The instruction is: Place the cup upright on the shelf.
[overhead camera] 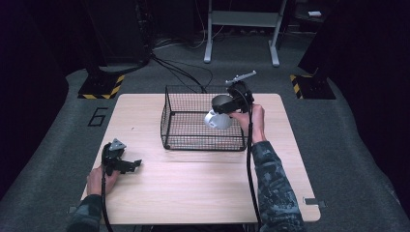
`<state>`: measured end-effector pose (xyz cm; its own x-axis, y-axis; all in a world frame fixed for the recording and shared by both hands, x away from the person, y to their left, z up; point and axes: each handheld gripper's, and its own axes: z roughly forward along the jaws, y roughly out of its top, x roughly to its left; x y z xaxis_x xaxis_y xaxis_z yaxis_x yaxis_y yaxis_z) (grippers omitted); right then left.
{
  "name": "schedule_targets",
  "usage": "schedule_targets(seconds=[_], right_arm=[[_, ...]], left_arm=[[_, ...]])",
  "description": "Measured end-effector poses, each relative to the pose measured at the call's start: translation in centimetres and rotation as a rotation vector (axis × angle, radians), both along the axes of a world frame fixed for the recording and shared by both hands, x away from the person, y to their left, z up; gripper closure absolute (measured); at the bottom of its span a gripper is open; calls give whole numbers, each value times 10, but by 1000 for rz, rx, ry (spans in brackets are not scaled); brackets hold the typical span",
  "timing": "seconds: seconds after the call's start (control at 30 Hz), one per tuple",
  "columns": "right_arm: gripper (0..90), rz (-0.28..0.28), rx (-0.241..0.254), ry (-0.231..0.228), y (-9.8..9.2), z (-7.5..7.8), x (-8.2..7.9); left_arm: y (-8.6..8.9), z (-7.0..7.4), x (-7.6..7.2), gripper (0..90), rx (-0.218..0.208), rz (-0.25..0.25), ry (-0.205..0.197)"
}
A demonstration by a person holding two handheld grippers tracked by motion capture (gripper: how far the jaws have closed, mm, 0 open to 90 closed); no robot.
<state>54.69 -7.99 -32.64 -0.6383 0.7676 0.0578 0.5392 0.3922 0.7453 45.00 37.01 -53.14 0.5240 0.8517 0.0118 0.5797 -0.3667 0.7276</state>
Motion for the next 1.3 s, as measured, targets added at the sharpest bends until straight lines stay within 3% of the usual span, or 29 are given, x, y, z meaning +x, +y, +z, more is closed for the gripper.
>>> schedule_targets(seconds=[0.07,1.0,1.3], right_arm=[[57,3,5,-8,1,-3,3],[57,-22,-19,82,23,-48,32],[57,-51,-17,103,24,-60,39]], left_arm=[[0,0,0,3,-2,0,0],[0,0,0,3,0,0,1],[0,0,0,3,-1,0,-1]])
